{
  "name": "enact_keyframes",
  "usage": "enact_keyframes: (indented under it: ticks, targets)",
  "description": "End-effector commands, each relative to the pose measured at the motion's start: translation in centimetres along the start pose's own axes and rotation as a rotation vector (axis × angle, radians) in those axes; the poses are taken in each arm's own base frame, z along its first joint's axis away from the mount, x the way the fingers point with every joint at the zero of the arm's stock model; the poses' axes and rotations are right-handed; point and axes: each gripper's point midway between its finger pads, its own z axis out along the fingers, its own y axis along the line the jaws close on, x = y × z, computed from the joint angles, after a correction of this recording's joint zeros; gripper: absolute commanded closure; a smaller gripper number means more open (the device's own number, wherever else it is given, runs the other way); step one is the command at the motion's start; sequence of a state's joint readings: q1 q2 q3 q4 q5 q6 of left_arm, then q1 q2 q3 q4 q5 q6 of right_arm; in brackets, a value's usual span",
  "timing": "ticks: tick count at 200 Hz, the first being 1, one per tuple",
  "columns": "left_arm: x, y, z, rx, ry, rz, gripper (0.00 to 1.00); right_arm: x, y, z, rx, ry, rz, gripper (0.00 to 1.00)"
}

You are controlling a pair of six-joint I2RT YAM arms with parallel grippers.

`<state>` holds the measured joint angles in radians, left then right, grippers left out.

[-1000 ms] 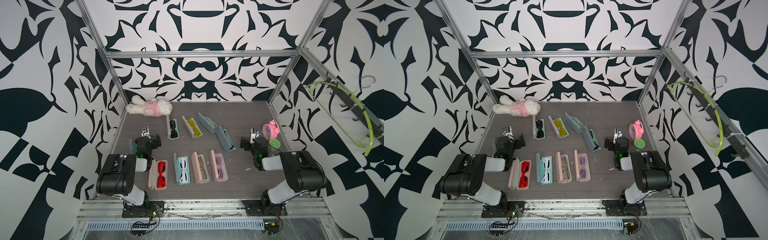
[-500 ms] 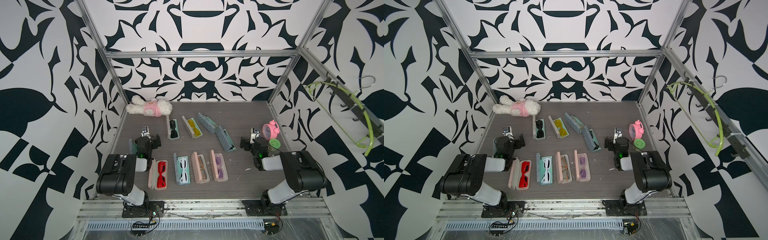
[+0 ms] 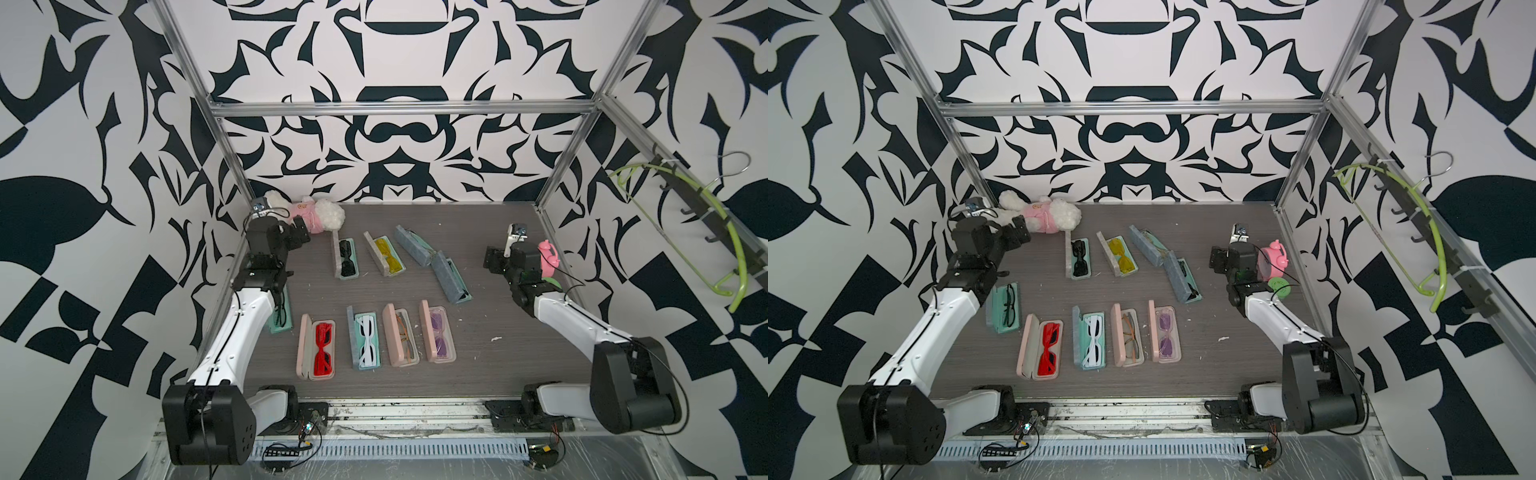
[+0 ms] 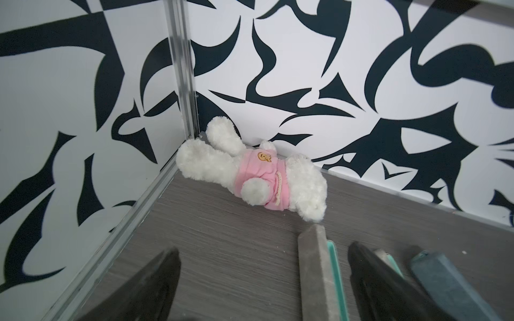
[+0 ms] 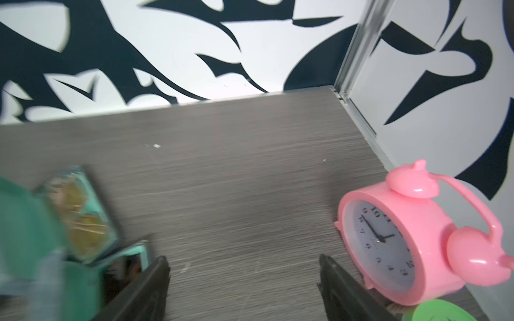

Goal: Close the glasses case
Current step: Close the glasses case at the center of the board.

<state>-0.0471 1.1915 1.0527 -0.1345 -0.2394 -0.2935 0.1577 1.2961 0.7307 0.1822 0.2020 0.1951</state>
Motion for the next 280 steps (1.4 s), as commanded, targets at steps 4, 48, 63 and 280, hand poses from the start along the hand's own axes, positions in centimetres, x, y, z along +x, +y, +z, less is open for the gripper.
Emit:
enact_keyframes:
  ticks: [4, 48, 63, 280]
  targets:
    - [7.4, 1.3, -4.3, -0.085, 0.429, -0.165, 0.01, 2.0, 5.3, -3.4, -0.113, 0.161, 0.001, 0.14]
    - [12.1, -1.2, -10.2, 0.029, 0.686, -0.314, 0.01, 3.6, 15.3, -9.6, -0.344, 0.314, -0.045, 0.14]
    - [13.4, -2.9, -11.7, 0.077, 0.724, -0.298, 0.01, 5.0, 16.1, -10.8, -0.377, 0.403, 0.039, 0.14]
    - [24.9, -25.9, -21.1, 0.578, 1.091, -0.144, 0.03, 16.7, 9.9, -15.4, -0.348, 0.788, 0.314, 0.3]
